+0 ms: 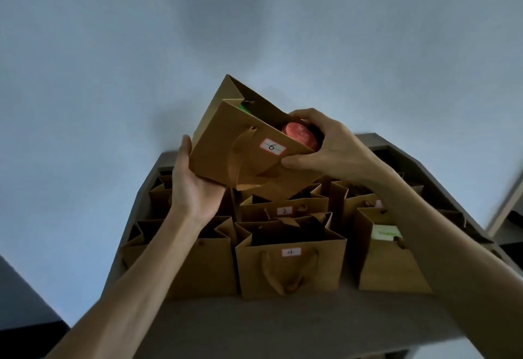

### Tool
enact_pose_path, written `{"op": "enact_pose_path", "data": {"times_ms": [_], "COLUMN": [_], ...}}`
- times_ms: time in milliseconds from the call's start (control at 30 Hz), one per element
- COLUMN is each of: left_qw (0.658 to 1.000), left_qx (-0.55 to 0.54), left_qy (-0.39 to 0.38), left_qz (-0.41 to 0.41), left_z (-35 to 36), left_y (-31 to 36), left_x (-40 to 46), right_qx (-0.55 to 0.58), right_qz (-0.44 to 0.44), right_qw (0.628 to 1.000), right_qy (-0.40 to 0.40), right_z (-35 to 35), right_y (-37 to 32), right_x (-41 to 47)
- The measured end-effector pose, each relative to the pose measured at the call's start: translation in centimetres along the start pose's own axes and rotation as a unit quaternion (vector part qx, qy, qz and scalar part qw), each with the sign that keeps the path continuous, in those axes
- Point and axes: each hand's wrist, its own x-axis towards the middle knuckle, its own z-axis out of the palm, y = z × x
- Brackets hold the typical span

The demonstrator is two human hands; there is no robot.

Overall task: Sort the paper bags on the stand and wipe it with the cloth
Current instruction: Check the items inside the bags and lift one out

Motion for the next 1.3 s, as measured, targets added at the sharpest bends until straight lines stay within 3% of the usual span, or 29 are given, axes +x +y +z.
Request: {"op": "enact_pose_path", "data": {"times_ms": [333, 600, 1067, 1300], "left_qw": [0.999, 0.991, 0.954, 0.923], "left_qx": [-0.031, -0.021, 0.035, 0.053], "left_qy": [-0.025, -0.039, -0.092, -0.007], "left_qz": [-0.024, -0.126, -0.283, -0.38], "left_z": [-2.5, -4.0, -5.4, -7.7], "left_y": [2.0, -0.2, -11.6, -18.0], "left_x": [-8.5, -15.8, -25.3, -29.0], "right_qx": [-0.059, -0.063, -0.05, -0.044], "right_qz": [0.037, 0.109, 0.266, 0.339], "right_qw": [0.996, 0.989, 0.961, 0.94], "right_qy": [0.062, 0.074, 0.045, 0.01], "right_z": [4.5, 6.6, 6.9, 9.0], "right_y": [-7.4, -10.1, -6.8, -3.4], "right_x": [-9.0, -18.7, -33.5, -39.8]}}
